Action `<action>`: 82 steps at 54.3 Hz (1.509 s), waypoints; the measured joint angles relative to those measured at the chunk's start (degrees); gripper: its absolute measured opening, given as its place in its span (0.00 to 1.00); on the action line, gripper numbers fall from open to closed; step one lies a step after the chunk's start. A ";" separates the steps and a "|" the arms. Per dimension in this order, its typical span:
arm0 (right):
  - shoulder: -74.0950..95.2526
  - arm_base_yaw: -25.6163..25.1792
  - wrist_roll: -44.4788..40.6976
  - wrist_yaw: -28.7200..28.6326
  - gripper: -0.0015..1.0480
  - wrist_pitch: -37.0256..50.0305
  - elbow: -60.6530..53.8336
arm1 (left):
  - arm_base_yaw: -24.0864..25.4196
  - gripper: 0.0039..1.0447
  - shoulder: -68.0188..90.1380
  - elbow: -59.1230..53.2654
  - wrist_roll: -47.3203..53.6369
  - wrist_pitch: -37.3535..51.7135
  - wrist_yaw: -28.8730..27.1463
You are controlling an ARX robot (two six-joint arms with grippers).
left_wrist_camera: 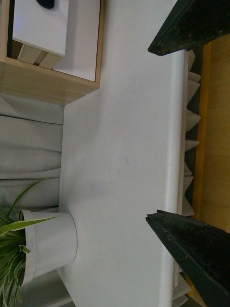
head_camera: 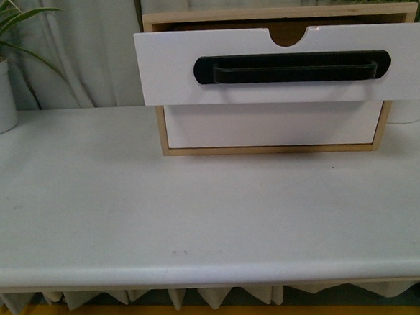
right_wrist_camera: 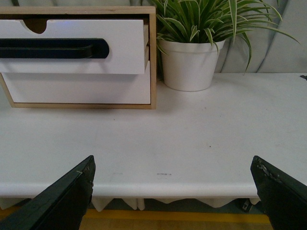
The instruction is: Close drawer sideways
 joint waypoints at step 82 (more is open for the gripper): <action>0.00 0.00 0.00 0.00 0.91 0.00 0.00 | 0.00 0.94 0.00 0.00 0.00 0.00 0.00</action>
